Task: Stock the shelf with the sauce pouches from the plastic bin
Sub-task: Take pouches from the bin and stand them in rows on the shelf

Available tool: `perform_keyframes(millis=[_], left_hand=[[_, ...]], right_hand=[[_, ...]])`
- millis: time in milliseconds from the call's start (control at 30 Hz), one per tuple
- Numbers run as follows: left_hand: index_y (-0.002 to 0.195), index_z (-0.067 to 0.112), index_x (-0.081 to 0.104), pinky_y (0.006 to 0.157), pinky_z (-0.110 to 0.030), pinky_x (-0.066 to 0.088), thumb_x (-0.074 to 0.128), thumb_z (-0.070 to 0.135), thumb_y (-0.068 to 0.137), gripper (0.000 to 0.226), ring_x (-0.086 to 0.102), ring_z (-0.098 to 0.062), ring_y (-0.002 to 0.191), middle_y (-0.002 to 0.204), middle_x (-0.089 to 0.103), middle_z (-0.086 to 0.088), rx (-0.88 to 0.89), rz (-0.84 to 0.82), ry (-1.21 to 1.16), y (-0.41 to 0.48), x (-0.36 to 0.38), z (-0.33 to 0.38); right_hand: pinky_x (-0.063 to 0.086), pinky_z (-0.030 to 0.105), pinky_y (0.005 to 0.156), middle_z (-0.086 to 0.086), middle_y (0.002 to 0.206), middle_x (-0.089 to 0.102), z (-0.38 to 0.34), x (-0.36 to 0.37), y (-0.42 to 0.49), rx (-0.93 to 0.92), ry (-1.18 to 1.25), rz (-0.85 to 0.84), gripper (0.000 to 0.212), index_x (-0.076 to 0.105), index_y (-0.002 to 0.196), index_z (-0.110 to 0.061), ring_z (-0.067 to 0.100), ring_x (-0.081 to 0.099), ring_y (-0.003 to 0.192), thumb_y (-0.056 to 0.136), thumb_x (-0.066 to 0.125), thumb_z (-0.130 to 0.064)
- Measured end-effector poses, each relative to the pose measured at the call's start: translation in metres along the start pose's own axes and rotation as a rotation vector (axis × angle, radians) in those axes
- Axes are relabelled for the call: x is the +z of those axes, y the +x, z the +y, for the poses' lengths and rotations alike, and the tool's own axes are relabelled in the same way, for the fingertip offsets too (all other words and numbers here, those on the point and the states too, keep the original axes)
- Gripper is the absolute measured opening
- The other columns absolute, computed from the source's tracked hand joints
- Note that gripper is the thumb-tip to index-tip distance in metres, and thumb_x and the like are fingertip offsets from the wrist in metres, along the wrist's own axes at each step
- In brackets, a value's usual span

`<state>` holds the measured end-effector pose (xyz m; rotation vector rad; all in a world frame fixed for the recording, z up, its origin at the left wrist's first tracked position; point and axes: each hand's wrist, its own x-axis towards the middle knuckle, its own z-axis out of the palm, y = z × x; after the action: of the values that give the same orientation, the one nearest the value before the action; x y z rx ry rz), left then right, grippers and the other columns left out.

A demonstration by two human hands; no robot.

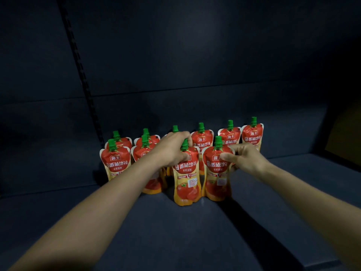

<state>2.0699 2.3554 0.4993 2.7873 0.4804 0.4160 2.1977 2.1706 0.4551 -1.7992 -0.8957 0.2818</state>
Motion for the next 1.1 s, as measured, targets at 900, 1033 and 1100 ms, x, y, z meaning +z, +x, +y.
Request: perform_keyframes(millis=[900, 1033, 1100], left_hand=[[0.096, 0.03, 0.055, 0.077, -0.036, 0.06, 0.073, 0.014, 0.085, 0.026, 0.061, -0.021, 0.104, 0.119, 0.055, -0.001, 0.0, -0.061, 0.047, 0.039, -0.009, -0.026], [0.098, 0.028, 0.056, 0.078, -0.036, 0.061, 0.072, 0.014, 0.086, 0.025, 0.061, -0.021, 0.103, 0.118, 0.055, -0.002, -0.007, -0.041, 0.044, 0.037, -0.007, -0.026], [0.1, 0.028, 0.056, 0.078, -0.035, 0.06, 0.071, 0.014, 0.087, 0.024, 0.06, -0.02, 0.104, 0.117, 0.053, 0.0, -0.012, -0.036, 0.046, 0.036, -0.007, -0.025]], right_hand=[[0.051, 0.016, 0.061, -0.001, 0.078, 0.068, 0.004, 0.017, 0.053, 0.002, -0.017, 0.003, 0.031, 0.054, 0.063, -0.015, 0.008, 0.065, 0.075, 0.093, 0.057, -0.005], [0.053, 0.018, 0.063, 0.004, 0.085, 0.071, 0.006, 0.019, 0.052, -0.017, -0.012, 0.03, 0.026, 0.059, 0.068, -0.012, 0.013, 0.068, 0.08, 0.093, 0.058, -0.005], [0.051, 0.013, 0.057, 0.006, 0.085, 0.07, 0.006, 0.02, 0.053, -0.012, -0.001, 0.04, 0.021, 0.059, 0.072, -0.004, 0.009, 0.067, 0.076, 0.093, 0.057, -0.004]])
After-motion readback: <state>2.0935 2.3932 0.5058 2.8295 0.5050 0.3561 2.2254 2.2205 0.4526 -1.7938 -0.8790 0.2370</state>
